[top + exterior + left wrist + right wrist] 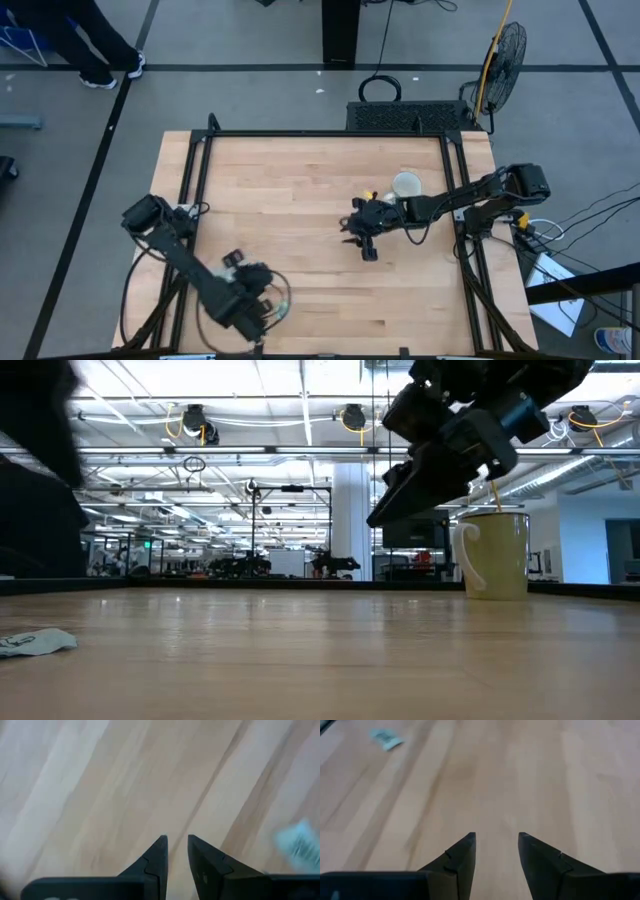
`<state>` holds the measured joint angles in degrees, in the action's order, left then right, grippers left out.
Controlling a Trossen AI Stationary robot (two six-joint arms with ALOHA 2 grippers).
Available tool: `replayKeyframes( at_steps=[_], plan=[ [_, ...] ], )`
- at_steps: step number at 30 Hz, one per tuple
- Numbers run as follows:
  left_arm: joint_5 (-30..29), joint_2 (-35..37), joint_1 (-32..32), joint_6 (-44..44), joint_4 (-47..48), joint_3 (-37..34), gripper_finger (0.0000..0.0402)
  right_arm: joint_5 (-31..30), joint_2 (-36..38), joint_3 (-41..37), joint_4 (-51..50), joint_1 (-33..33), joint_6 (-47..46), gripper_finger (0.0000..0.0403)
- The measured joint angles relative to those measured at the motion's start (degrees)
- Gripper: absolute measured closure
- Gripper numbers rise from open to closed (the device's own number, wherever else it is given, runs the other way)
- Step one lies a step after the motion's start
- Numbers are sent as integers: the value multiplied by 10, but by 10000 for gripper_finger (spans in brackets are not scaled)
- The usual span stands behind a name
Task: Pick and place Stevia / Truvia into bins
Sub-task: Put the stevia packet into the transparent bin
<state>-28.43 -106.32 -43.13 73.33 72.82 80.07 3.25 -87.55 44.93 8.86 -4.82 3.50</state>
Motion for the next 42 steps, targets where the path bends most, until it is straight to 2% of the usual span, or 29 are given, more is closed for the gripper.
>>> replayKeyframes(
  at_steps=[2, 4, 9, 12, 17, 23, 32, 42],
  plan=[
    [-16, 0, 25, -63, -42, 0, 320, 0, 0, 0, 5, -13, 19, 261],
    [-1, 0, 48, -95, -79, 0, 320, 0, 0, 0, 12, -22, 28, 261],
    [112, 0, 93, -113, -186, 0, 313, -1, 0, 0, 17, -29, 32, 261],
    [155, -2, 95, -153, -241, 0, 298, -2, 0, 0, 16, -29, 32, 261],
    [221, -3, 88, -189, -260, 0, 264, -2, 0, 0, 16, -27, 32, 261],
    [215, -3, 71, -149, -279, -35, 252, -2, 0, 0, 16, -27, 32, 261],
    [209, -3, 64, -131, -449, -126, 252, -2, 0, 0, 17, -27, 32, 261],
    [209, -3, 64, -128, -465, -168, 252, -2, 0, 0, 16, -27, 32, 261]
  ],
)
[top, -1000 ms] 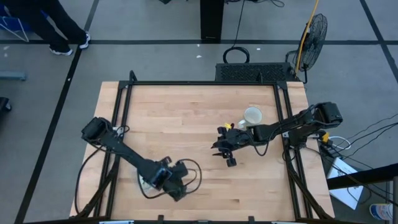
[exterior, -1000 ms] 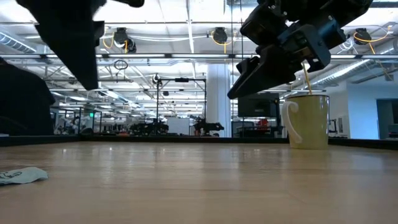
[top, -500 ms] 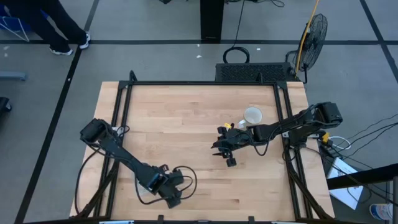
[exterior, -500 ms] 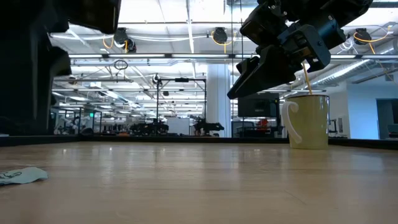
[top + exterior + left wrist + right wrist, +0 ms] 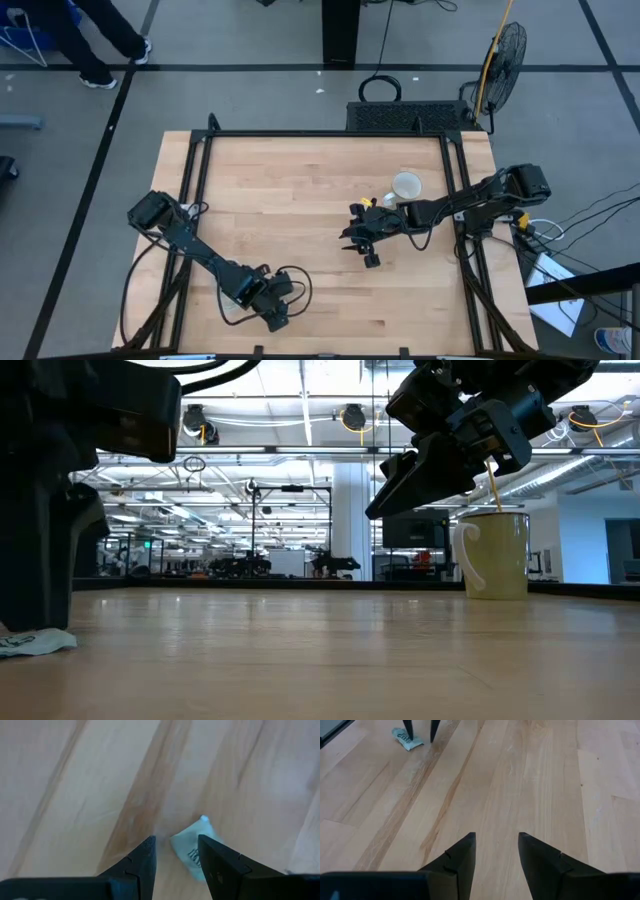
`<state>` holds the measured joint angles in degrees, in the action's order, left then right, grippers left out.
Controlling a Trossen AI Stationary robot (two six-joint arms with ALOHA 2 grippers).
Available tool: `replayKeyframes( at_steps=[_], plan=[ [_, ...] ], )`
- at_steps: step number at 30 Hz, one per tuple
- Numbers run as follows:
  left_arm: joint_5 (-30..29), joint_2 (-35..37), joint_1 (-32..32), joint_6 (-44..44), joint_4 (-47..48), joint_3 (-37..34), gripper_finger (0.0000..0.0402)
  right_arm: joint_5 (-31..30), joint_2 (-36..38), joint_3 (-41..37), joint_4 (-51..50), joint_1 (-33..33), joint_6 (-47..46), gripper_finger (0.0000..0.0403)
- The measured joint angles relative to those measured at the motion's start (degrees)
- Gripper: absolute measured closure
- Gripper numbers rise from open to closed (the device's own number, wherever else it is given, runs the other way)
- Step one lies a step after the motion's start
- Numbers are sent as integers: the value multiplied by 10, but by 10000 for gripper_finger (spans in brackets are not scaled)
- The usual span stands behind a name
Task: Pick and place Stevia / Truvia into bins
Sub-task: Put the stevia packet into the transparent bin
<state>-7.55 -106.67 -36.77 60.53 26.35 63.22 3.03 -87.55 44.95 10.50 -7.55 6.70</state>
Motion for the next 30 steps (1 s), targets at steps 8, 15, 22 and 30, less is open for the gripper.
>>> replayKeyframes(
  at_steps=[8, 15, 22, 30],
  plan=[
    [2, 2, 0, -14, -25, -17, 259, 0, 0, 0, 1, 0, 0, 261],
    [10, 2, 1, -77, -20, -18, 360, 0, 0, 0, 5, 0, 0, 261],
    [20, 47, 0, -73, -6, -19, 390, 0, 0, 0, 5, 0, 0, 261],
    [-33, 173, -31, 33, 166, -18, 397, 0, 0, 0, 5, 0, 0, 261]
  ],
)
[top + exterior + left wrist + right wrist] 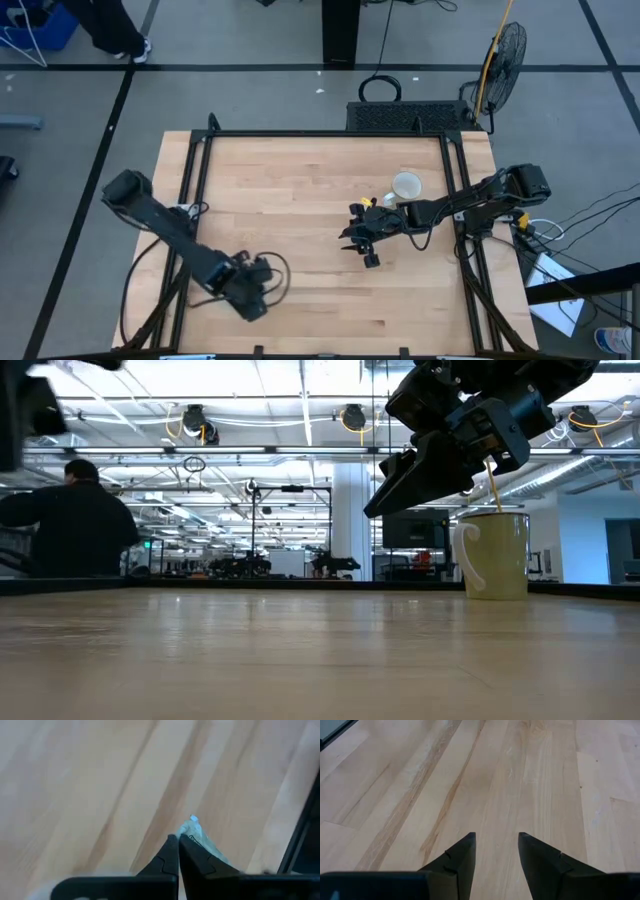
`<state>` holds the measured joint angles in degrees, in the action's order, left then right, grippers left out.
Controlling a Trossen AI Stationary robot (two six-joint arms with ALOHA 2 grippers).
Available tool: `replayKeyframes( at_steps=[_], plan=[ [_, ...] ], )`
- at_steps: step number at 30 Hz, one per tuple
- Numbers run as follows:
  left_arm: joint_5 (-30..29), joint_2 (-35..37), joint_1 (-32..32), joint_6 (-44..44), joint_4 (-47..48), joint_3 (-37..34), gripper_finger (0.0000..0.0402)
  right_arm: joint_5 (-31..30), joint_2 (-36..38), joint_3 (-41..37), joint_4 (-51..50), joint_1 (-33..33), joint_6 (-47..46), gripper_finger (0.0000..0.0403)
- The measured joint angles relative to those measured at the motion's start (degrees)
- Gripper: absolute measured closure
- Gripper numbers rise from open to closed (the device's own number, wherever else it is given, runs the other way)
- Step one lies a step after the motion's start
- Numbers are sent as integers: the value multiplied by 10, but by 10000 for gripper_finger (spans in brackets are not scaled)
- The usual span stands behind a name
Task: Pick and place Stevia / Truvia into bins
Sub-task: Put the stevia packet into the transparent bin
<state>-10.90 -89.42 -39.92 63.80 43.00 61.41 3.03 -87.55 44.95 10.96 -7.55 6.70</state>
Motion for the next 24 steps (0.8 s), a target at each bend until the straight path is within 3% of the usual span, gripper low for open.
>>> replayKeyframes(
  at_steps=[8, 14, 19, 24],
  plan=[
    [56, 31, -89, 174, 155, 0, 398, 0, 0, 0, 0, 0, 0, 261],
    [52, 14, -138, 275, 169, 0, 394, 0, 0, 0, 0, 0, 0, 261],
    [51, -7, -147, 307, 170, 0, 394, 0, 0, 0, 0, 0, 0, 261],
    [49, -35, -144, 308, 180, 0, 370, 0, 0, 0, 0, 0, -14, 261]
  ],
)
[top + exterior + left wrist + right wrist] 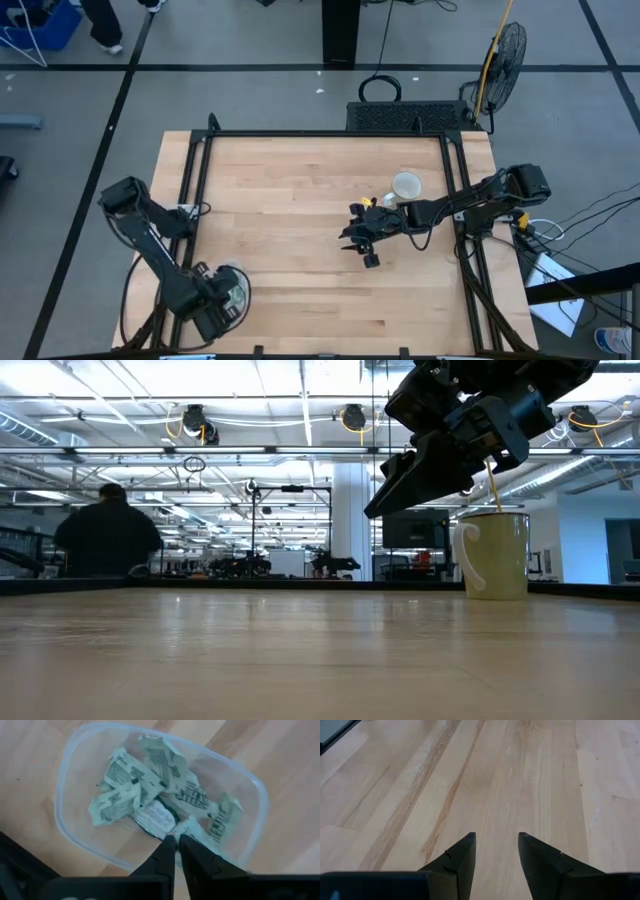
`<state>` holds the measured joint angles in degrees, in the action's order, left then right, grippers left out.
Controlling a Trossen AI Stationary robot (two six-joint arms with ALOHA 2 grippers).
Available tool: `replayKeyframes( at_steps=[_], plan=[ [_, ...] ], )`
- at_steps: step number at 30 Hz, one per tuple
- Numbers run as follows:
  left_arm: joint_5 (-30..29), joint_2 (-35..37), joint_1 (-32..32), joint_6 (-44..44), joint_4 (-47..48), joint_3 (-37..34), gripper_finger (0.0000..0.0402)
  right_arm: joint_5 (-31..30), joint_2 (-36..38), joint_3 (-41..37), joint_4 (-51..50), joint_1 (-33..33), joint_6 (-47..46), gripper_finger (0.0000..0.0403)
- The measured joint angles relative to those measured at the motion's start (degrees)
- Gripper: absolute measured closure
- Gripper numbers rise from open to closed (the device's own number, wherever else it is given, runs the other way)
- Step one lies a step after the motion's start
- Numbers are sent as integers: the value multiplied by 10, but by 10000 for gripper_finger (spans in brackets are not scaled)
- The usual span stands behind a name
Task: Pick and place Stevia / Truvia into bins
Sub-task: Put the stevia packet into the transparent bin, then return to Home Position
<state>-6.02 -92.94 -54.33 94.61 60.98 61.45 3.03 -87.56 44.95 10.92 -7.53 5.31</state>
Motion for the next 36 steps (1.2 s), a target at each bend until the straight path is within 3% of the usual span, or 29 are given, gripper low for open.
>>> replayKeyframes(
  at_steps=[13, 17, 21, 23, 31, 36],
  plan=[
    [-2, -17, 44, -1, 36, 0, 288, 0, 0, 0, 0, 0, -1, 261],
    [-26, -11, 71, -10, 39, 0, 286, -2, 11, 0, -6, 0, -3, 261],
    [-44, 15, 106, -53, 44, 0, 293, -2, 68, 1, -30, 0, -3, 261],
    [-87, 41, 116, -85, 56, 0, 295, -2, 109, 0, -52, 0, -3, 261],
    [-375, 206, 127, -197, 163, 0, 293, -4, 309, 1, -180, 5, -1, 261],
    [-468, 318, 122, -212, 241, 0, 293, -4, 421, 1, -227, 4, 0, 261]
  ],
)
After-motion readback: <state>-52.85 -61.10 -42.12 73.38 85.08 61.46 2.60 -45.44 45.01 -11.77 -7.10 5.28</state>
